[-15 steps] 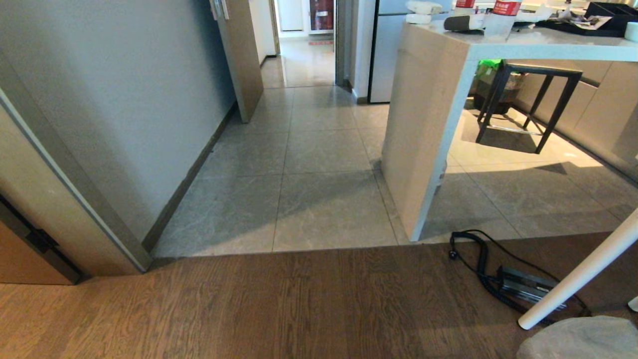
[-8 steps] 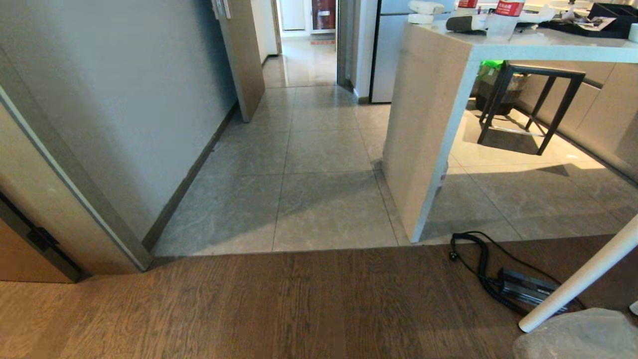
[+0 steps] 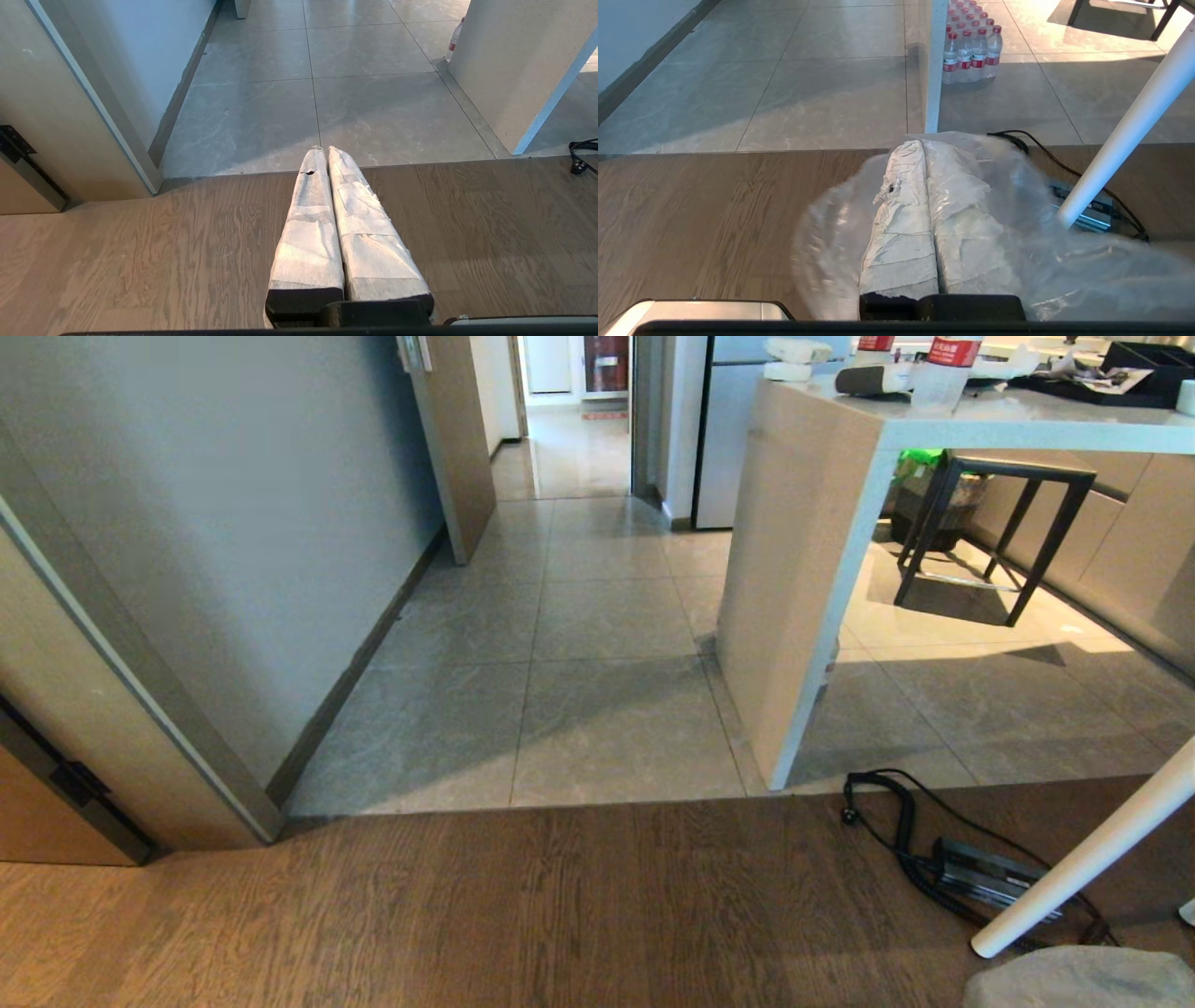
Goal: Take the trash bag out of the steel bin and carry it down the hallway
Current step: Put the trash bag at the door
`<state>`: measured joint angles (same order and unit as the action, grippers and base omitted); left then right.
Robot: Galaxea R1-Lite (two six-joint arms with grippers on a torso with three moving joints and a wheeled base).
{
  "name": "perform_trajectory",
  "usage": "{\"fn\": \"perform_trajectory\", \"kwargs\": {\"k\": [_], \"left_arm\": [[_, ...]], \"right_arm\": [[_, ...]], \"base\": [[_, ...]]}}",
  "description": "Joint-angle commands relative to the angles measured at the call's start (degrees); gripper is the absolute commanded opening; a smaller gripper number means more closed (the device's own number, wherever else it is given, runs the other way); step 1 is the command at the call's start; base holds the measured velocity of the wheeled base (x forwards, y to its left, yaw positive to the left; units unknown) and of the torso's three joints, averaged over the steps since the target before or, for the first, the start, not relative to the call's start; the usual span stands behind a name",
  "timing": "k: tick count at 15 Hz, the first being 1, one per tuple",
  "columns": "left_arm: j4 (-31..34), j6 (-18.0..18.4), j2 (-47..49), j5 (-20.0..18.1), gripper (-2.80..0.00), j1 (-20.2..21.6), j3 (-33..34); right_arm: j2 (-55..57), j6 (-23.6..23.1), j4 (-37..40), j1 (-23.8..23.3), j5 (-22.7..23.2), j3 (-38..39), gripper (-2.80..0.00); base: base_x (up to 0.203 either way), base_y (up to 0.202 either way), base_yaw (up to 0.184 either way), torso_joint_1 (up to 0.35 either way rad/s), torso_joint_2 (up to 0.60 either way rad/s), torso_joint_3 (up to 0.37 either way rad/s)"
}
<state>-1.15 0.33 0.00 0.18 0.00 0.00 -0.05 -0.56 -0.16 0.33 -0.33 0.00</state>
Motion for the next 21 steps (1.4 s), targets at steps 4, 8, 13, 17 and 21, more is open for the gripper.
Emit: {"fn": "perform_trajectory", "kwargs": {"k": [4, 8, 13, 17, 21], "left_arm": [[-0.1, 0.1, 0.0, 0.1, -2.8, 0.0, 0.6], [-0.1, -0.1, 0.0, 0.1, -2.8, 0.0, 0.6], [-0.3, -0.1, 0.0, 0.2, -2.8, 0.0, 0.7], [-0.3, 0.0, 0.0, 0.2, -2.8, 0.0, 0.7], [-0.3, -0.1, 0.0, 0.2, -2.8, 0.0, 0.6]], "right_arm": [[0.0, 0.3, 0.1, -0.1, 0.0, 0.0, -2.8], [0.0, 0.1, 0.0, 0.0, 0.0, 0.0, -2.8], [0.0, -0.1, 0.0, 0.0, 0.0, 0.0, -2.8], [0.0, -0.1, 0.0, 0.0, 0.0, 0.0, -2.8], [0.0, -0.1, 0.0, 0.0, 0.0, 0.0, -2.8]], "base": [[0.0, 0.0, 0.0, 0.0, 0.0, 0.0], [0.0, 0.0, 0.0, 0.0, 0.0, 0.0], [0.0, 0.0, 0.0, 0.0, 0.0, 0.0], [0.004, 0.072, 0.005, 0.001, 0.0, 0.002], [0.0, 0.184, 0.003, 0.0, 0.0, 0.001]]}}
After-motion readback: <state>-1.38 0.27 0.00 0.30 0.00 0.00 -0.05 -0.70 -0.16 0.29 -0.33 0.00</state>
